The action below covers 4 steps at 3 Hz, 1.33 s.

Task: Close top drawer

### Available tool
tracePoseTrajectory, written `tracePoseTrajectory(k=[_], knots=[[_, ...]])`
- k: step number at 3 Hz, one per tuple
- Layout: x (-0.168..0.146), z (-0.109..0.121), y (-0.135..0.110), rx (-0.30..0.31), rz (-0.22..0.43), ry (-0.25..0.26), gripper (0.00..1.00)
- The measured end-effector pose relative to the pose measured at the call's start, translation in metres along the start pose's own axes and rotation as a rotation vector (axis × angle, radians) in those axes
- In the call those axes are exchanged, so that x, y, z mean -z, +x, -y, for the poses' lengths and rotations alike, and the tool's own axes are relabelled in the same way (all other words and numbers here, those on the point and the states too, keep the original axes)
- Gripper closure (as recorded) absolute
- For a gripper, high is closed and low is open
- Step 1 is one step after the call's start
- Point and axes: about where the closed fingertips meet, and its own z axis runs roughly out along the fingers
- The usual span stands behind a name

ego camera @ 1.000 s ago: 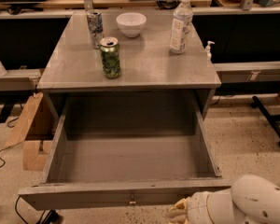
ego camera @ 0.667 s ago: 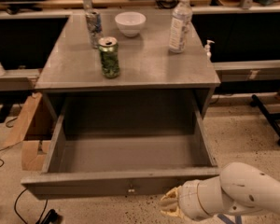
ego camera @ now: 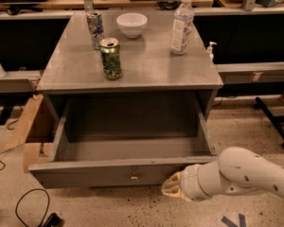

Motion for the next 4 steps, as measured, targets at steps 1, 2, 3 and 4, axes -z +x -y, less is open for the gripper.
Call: tracePoseTrajectory(k=[1, 2, 3, 4], knots=[[0.001, 0.003, 0.001, -0.002, 0.0, 0.006, 1.0], [0.002, 0.044, 0.001, -0.023, -0.001, 0.055, 1.0], [0.002, 0.044, 0.001, -0.023, -0.001, 0.055, 1.0], [0.007, 0.071, -0.003, 0.017, -0.006, 0.078, 1.0]])
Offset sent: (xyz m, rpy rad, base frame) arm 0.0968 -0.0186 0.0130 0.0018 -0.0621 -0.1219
